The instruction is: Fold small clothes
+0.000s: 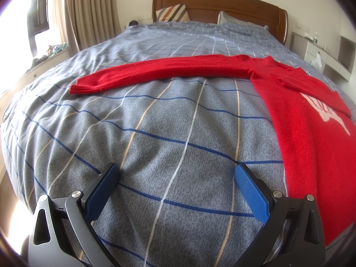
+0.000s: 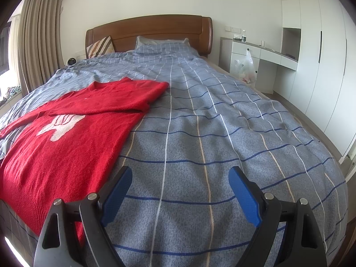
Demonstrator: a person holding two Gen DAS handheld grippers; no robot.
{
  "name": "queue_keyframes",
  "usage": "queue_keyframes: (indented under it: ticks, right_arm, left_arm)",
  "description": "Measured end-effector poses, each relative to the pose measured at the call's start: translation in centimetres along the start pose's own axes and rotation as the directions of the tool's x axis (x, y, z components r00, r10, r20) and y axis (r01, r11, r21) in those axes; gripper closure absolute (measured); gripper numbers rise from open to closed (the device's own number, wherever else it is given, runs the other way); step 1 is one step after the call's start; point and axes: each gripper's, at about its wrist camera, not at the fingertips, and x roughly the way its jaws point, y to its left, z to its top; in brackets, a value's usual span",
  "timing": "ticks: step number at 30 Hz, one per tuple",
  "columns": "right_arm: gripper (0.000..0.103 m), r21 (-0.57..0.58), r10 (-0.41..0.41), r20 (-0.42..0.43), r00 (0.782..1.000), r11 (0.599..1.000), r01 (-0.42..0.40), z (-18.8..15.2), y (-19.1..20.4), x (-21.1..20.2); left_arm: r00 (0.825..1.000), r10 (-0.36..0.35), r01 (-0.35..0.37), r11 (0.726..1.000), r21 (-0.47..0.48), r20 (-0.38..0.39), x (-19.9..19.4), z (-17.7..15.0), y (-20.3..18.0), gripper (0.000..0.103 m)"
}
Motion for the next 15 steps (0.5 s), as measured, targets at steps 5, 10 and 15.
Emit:
queue_keyframes:
  ticks: [5,10,15]
  right_arm:
    - [0.015,-0.002,0.000,0.002,1.000,1.000,0.000,0.01,0.07,0.00]
    - [0.015,-0.004,0.001,0.003,1.000,1.000,-0.001,0.00,0.12,-0.04]
    - [0.015,-0.003,0.001,0.004,1.000,1.000,-0.001,0.01,0.17,-0.05]
  left_arm:
    - [1.000,0.000,0.000,1.000,0.000,0.000,0.00,-0.02,-0.01,0.000]
    - [1.000,0.001,-0.001,1.000,0.001,0.001,0.00,-0.04,-0.02,0.000]
    - [1.000,0.001,-0.001,1.000,0.001,0.001,0.01,-0.06,-0.02,0.000]
